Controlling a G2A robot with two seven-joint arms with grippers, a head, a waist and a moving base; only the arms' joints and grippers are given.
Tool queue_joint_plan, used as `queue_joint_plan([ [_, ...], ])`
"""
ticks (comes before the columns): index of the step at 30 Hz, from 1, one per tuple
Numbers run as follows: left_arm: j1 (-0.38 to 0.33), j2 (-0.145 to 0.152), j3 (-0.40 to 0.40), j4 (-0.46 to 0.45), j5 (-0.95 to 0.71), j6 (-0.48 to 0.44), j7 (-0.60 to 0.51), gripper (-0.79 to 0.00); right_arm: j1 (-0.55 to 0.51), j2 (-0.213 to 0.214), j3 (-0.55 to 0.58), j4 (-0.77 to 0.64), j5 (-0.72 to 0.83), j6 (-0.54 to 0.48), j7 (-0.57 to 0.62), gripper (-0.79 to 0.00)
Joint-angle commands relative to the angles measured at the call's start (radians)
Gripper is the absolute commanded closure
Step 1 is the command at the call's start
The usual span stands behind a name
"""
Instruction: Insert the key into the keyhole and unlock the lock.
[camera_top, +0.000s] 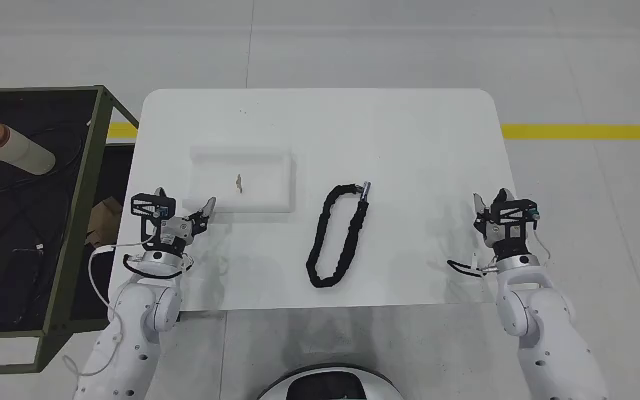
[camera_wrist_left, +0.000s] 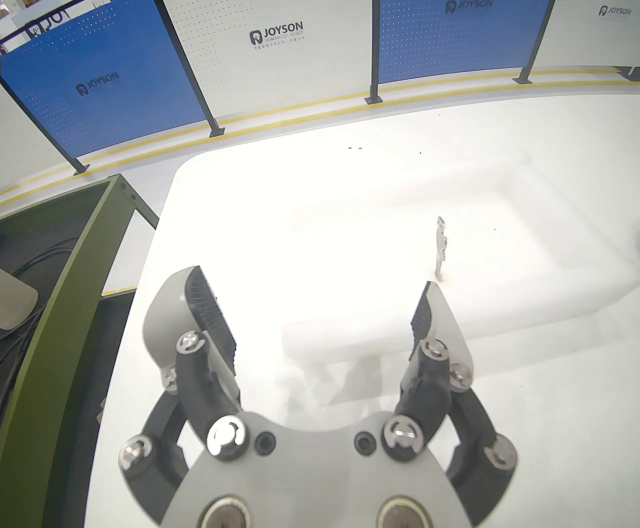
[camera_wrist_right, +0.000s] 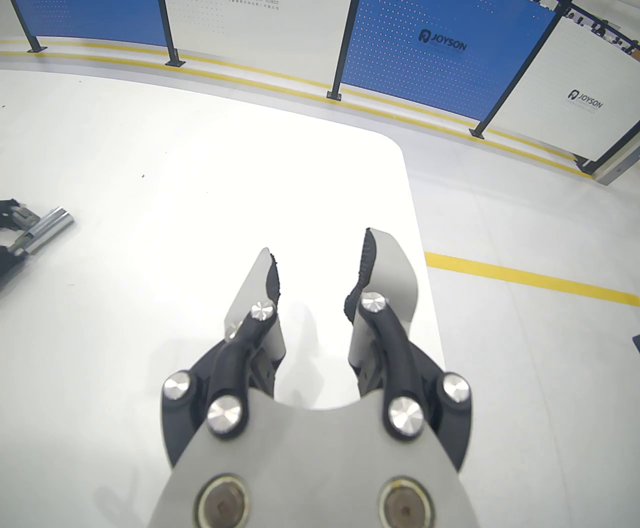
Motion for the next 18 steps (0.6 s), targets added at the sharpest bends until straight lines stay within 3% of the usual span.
queue_joint_plan([
  [1,0.0,0.0,0.0,0.0,0.0,0.0,0.0,-0.735,0.0,0.0,0.0,0.0,0.0,0.0,0.0,-0.334],
  [9,0.0,0.0,0.0,0.0,0.0,0.0,0.0,-0.733,0.0,0.0,0.0,0.0,0.0,0.0,0.0,-0.334],
  [10,-0.001,0.0,-0.001,-0.002,-0.004,0.001,-0.001,-0.785,0.0,0.0,0.0,0.0,0.0,0.0,0.0,-0.785],
  [14,-0.037,0.001,-0.029,-0.046,-0.103,-0.066,-0.1,-0.785,0.0,0.0,0.0,0.0,0.0,0.0,0.0,-0.785],
  [18,-0.159,0.01,-0.094,-0.088,-0.325,-0.14,-0.411,-0.785,0.0,0.0,0.0,0.0,0.0,0.0,0.0,-0.785],
])
